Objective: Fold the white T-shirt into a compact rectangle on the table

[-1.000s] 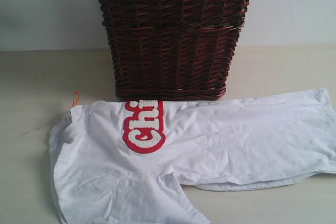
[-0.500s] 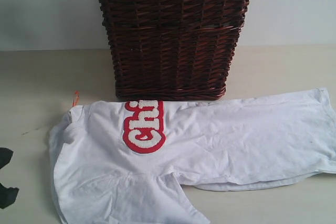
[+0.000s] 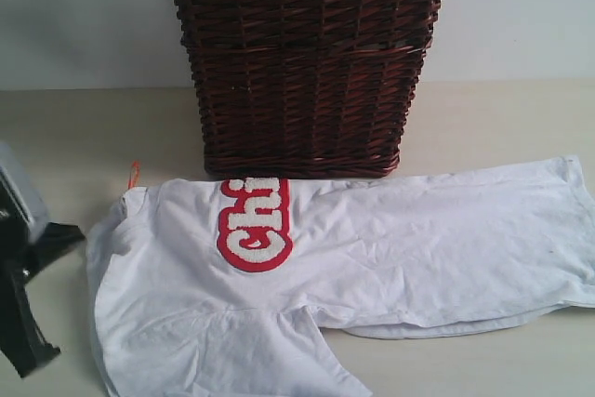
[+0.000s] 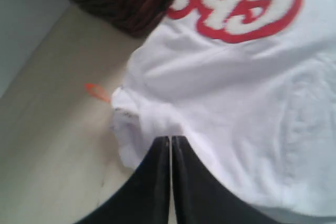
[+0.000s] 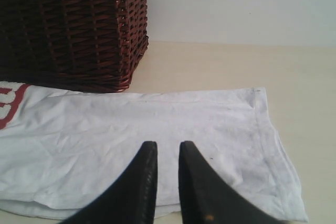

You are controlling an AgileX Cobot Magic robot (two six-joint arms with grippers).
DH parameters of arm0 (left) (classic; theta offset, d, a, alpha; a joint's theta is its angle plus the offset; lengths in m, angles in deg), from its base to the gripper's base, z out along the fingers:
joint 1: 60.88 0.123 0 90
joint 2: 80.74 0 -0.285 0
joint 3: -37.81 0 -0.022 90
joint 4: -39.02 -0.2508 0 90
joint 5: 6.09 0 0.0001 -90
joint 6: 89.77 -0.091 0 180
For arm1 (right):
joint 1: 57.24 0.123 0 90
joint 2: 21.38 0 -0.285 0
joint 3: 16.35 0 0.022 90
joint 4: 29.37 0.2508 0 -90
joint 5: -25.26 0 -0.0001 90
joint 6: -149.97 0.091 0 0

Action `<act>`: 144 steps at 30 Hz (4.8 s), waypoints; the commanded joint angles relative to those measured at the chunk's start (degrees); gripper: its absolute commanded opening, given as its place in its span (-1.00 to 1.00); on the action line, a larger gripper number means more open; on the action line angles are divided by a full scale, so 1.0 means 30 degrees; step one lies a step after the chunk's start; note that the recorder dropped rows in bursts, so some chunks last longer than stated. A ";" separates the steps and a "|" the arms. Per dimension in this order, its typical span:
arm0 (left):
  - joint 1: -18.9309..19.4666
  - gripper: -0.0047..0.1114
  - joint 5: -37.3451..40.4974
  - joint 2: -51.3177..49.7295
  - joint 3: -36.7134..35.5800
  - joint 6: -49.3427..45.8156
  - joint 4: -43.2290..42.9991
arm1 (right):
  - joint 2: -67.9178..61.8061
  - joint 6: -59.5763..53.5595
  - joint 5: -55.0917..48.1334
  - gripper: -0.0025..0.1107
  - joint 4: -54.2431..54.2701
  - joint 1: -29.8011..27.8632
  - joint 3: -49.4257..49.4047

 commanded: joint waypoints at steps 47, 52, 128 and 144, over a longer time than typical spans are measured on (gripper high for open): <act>0.1107 -0.92 -0.4910 -1.4164 0.4011 -0.1782 -0.0727 | 0.0117 -0.0098 0.0206 -0.67 0.0013 -0.0048 -0.0101; 0.1847 -0.92 -0.4801 -1.4748 0.4011 -0.1728 0.1102 | 0.0117 -0.0098 0.0206 -0.67 0.0013 -0.0048 -0.0101; 0.3377 -0.92 -0.1240 0.2459 0.1958 -0.5503 1.8247 | 0.0117 -0.0101 0.0206 -0.67 0.0013 -0.0048 -0.0101; 0.3898 -0.92 -0.0955 0.3192 0.1741 2.0719 -0.4349 | 0.0117 -0.0101 0.0206 -0.67 0.0013 -0.0048 -0.0101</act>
